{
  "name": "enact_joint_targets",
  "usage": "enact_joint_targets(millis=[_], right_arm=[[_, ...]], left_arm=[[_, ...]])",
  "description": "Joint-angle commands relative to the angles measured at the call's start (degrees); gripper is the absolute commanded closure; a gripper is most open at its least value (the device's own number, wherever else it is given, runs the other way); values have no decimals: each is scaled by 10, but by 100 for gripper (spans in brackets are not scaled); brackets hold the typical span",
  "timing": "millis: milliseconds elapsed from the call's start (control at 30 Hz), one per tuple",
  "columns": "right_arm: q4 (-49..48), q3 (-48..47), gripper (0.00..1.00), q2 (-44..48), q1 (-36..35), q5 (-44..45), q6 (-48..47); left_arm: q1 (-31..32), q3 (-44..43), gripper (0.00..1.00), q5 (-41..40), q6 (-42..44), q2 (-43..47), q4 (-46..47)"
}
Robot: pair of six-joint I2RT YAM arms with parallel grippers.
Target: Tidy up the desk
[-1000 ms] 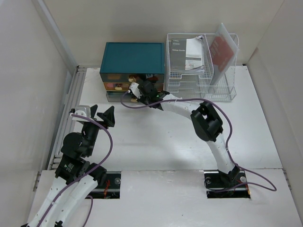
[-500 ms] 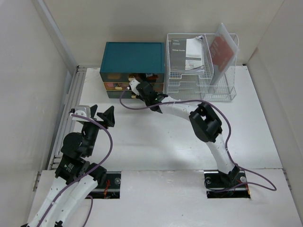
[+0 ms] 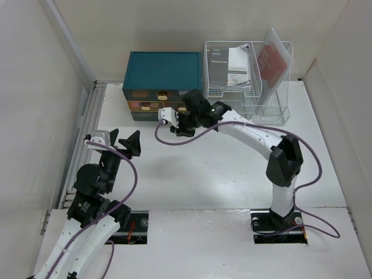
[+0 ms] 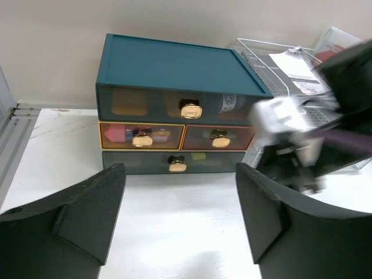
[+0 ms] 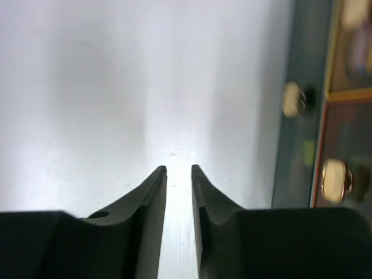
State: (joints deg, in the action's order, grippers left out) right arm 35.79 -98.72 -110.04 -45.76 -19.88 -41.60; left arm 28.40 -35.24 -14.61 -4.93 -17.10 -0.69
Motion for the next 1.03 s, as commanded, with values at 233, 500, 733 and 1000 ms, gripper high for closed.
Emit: enact_joint_targets(millis=[233, 500, 733, 1000], right_arm=[[-73, 50, 0, 167, 24, 40, 133], [-317, 216, 0, 368, 44, 416, 304], [-369, 341, 0, 494, 155, 456, 419], [-382, 426, 0, 577, 230, 395, 428]], left_arm=[[2, 1, 0, -49, -4, 13, 16], [2, 1, 0, -61, -10, 19, 16], [2, 1, 0, -49, -10, 19, 21], [2, 6, 0, -38, -10, 13, 21]])
